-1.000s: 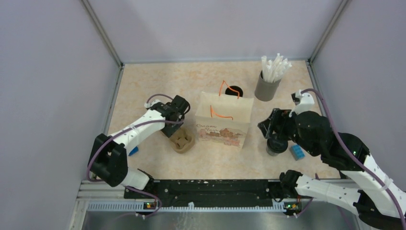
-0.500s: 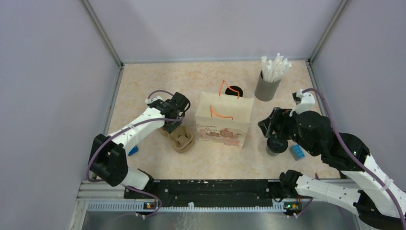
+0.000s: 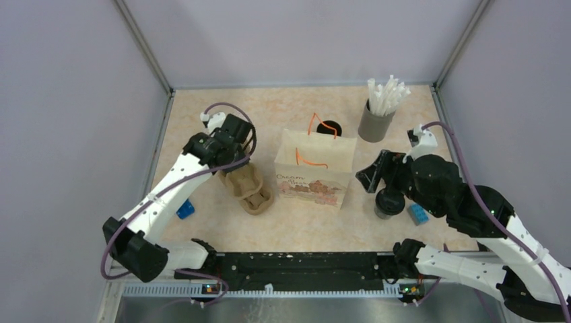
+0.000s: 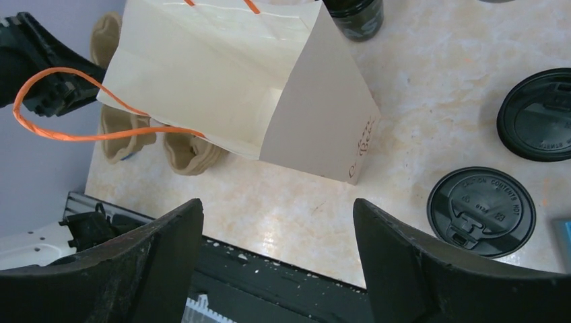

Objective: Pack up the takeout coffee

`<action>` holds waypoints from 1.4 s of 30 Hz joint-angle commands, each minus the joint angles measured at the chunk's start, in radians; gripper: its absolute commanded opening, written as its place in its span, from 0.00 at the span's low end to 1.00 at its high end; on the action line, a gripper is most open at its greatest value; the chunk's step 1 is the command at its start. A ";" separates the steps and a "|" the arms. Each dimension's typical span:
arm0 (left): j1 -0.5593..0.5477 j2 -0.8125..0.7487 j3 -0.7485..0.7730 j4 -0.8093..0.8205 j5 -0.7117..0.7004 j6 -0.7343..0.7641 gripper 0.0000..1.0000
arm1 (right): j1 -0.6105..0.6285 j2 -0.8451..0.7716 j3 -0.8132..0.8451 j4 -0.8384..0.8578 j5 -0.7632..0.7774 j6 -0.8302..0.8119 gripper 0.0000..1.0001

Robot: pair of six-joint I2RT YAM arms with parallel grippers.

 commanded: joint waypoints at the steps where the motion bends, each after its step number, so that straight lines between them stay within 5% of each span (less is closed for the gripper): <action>1: 0.000 -0.100 0.091 0.056 0.096 0.316 0.32 | 0.008 0.016 0.002 -0.017 0.012 0.127 0.80; 10: 0.001 -0.258 0.154 0.144 0.190 0.574 0.32 | 0.008 0.229 0.170 -0.106 0.071 0.262 0.78; 18: -0.001 -0.211 0.321 0.209 0.334 0.758 0.31 | -0.013 0.356 0.238 -0.138 0.200 0.258 0.63; 22: -0.002 -0.153 0.436 0.202 0.402 0.860 0.31 | -0.115 0.287 0.117 0.022 0.092 0.221 0.47; 30: -0.002 -0.129 0.475 0.288 0.589 1.018 0.30 | -0.193 0.328 0.087 0.075 -0.069 0.093 0.36; 37: -0.011 -0.089 0.503 0.306 0.678 1.054 0.29 | -0.195 0.320 0.143 0.067 -0.050 0.107 0.35; 42: -0.011 -0.088 0.470 0.352 0.722 1.092 0.30 | -0.195 0.326 0.160 0.045 -0.050 0.140 0.45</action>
